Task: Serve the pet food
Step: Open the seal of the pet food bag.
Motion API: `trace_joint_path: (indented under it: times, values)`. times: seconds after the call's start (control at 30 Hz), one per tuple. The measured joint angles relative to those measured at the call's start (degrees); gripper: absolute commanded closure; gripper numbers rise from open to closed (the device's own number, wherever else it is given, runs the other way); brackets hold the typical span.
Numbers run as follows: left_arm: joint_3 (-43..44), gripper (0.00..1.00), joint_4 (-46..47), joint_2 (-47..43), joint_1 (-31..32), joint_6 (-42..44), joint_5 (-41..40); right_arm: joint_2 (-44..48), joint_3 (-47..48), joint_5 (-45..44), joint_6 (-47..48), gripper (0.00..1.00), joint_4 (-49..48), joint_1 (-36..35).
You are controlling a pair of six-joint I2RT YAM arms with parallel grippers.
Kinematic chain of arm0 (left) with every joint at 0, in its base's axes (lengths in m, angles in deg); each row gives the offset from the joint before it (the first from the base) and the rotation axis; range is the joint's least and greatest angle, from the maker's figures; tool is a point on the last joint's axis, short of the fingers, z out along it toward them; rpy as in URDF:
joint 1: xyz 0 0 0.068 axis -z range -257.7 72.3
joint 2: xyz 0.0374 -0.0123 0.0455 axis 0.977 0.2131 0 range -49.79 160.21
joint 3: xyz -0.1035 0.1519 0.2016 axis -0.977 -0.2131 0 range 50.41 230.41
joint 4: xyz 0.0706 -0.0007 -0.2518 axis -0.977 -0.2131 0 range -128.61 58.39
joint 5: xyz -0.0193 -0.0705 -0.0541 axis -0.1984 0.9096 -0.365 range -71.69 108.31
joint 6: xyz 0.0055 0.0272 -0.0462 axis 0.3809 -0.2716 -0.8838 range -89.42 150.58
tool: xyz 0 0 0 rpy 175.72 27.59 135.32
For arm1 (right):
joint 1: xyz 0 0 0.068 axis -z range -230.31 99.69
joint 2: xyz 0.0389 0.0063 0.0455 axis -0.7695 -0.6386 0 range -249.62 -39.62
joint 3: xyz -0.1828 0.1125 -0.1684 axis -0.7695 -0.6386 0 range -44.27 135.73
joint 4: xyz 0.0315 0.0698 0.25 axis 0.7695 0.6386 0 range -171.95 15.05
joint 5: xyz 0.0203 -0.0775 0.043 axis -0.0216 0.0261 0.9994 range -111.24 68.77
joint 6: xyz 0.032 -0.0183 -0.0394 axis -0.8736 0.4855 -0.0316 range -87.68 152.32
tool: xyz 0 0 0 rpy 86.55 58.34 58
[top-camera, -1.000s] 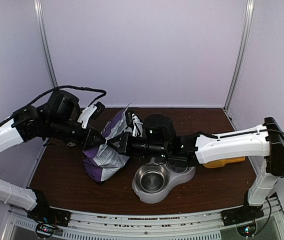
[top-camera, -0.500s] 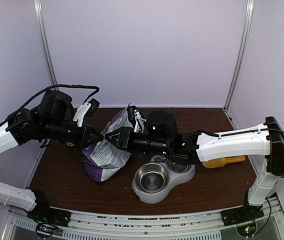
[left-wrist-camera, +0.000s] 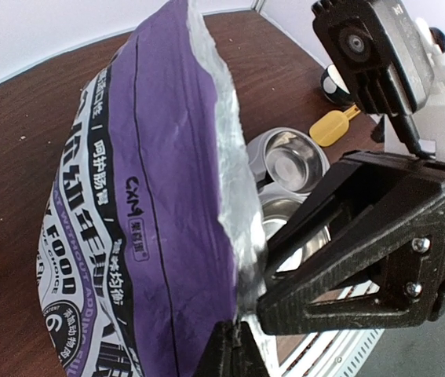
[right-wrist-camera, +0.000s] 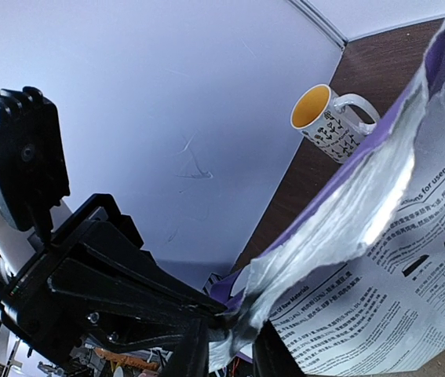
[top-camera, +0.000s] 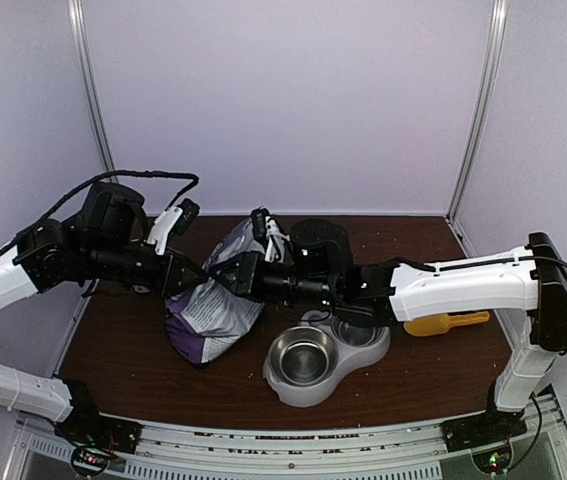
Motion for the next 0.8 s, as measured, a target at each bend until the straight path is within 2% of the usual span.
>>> trace_joint_path:
  times: [0.33, 0.8]
  values:
    - [-0.66, 1.00, 0.44, -0.68, -0.11, -0.35, -0.13, -1.49, 1.84, 0.02, -0.02, 0.89, 0.50, 0.20]
    - [-1.64, 1.00, 1.31, -1.22, -0.83, -3.78, -0.37, -1.49, 1.36, 0.20, -0.37, 0.87, -0.28, 0.20]
